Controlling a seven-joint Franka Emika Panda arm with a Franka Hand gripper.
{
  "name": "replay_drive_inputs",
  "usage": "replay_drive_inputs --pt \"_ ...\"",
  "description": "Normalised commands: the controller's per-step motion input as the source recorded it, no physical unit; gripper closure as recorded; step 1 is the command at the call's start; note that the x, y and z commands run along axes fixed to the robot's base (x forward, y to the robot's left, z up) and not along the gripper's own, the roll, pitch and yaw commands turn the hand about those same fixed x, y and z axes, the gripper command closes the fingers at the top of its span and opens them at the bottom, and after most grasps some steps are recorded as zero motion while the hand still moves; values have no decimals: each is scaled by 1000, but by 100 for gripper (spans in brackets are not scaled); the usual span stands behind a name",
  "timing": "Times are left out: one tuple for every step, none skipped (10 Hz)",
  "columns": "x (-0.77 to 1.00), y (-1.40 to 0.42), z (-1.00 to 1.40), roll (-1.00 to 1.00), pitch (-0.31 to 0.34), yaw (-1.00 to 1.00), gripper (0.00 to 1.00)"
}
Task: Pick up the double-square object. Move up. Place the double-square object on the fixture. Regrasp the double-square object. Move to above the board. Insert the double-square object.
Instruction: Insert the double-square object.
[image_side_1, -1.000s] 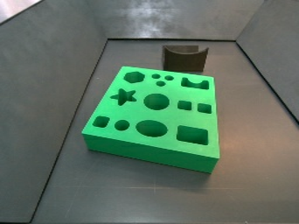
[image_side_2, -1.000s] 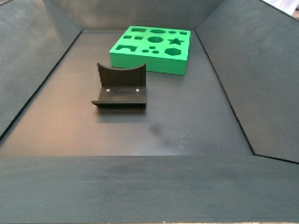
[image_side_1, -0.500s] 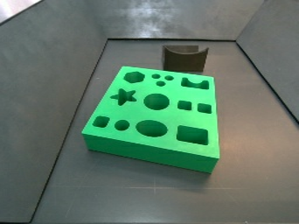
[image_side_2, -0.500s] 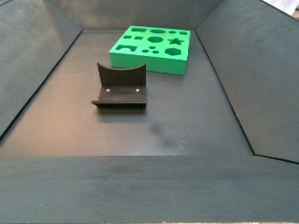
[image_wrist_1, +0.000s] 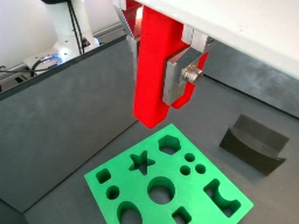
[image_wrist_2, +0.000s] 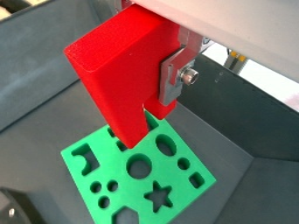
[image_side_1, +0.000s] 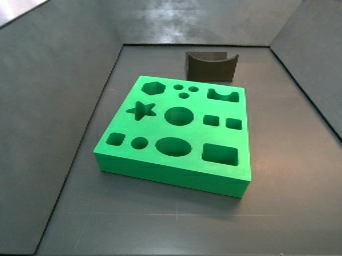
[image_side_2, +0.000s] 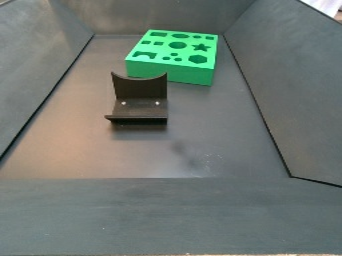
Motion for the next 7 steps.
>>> replay_drive_inputs --pt "643 -94 -300 6 0 -457 100" --pt "520 -26 -286 0 0 -586 100" --pt "314 0 -266 0 0 -786 100" --pt "86 0 -234 0 -3 -994 100" --pt "31 0 -237 0 -1 -1000 100" --pt "34 0 -234 0 -3 -1000 100" --pt "29 0 -237 0 0 -1000 100"
